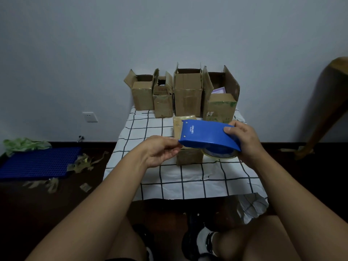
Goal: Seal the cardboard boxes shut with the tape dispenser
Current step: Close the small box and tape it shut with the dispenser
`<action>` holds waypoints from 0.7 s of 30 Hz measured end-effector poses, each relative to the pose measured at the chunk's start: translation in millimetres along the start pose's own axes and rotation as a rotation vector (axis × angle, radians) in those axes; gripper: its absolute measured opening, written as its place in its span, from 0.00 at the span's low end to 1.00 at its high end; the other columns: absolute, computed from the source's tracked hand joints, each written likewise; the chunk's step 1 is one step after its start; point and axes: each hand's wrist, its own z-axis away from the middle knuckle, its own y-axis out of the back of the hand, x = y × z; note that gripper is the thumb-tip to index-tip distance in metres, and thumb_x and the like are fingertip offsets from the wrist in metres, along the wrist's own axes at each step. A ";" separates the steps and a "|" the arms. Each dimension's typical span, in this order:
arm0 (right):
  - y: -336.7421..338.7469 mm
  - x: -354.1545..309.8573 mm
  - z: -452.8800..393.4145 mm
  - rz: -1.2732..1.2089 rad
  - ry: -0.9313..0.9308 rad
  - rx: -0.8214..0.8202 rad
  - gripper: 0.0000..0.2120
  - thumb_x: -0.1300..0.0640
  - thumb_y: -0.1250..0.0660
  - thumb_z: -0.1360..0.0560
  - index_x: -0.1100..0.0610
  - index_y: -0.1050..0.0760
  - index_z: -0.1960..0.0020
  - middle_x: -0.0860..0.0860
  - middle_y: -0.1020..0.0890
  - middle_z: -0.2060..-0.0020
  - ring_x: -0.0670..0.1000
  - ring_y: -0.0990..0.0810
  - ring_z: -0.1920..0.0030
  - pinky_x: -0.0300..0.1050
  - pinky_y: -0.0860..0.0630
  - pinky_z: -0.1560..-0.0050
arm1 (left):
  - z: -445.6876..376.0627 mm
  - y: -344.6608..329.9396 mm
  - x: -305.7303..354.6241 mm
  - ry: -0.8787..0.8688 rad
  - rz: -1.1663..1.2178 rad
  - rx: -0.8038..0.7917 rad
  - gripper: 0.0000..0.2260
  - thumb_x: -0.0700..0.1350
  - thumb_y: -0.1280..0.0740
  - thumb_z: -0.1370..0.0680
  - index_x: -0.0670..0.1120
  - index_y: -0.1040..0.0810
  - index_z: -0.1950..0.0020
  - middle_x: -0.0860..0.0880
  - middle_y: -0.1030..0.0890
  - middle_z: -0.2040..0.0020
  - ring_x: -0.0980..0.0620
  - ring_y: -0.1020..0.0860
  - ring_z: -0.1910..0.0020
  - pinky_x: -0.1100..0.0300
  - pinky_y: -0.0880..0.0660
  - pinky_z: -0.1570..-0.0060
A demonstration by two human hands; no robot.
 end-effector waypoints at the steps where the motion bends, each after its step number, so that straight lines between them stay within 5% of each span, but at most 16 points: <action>1: 1.9 -1.0 -1.9 0.039 0.021 -0.008 0.11 0.41 0.28 0.35 0.47 0.23 0.65 0.49 0.19 0.63 0.51 0.20 0.62 0.46 0.26 0.62 | -1.4 0.0 0.9 0.016 -0.019 -0.002 0.10 0.33 0.35 0.22 0.36 0.22 0.41 0.41 0.16 0.52 0.53 0.16 0.59 0.64 0.19 0.61; 11: 6.6 -4.4 -15.6 0.281 0.088 -0.066 0.13 0.40 0.31 0.33 0.49 0.25 0.62 0.42 0.20 0.65 0.43 0.21 0.64 0.44 0.28 0.60 | -13.4 -6.5 6.7 -0.132 -0.302 0.156 0.05 0.35 0.36 0.21 0.42 0.22 0.54 0.47 0.19 0.68 0.57 0.23 0.72 0.65 0.25 0.71; 21: 18.9 -23.6 -29.2 0.437 0.109 -0.076 0.14 0.42 0.34 0.30 0.54 0.25 0.60 0.42 0.21 0.66 0.41 0.21 0.66 0.38 0.28 0.62 | -12.8 -3.1 14.5 -0.225 -0.399 0.364 0.05 0.41 0.34 0.22 0.47 0.22 0.57 0.50 0.19 0.63 0.56 0.25 0.66 0.61 0.28 0.65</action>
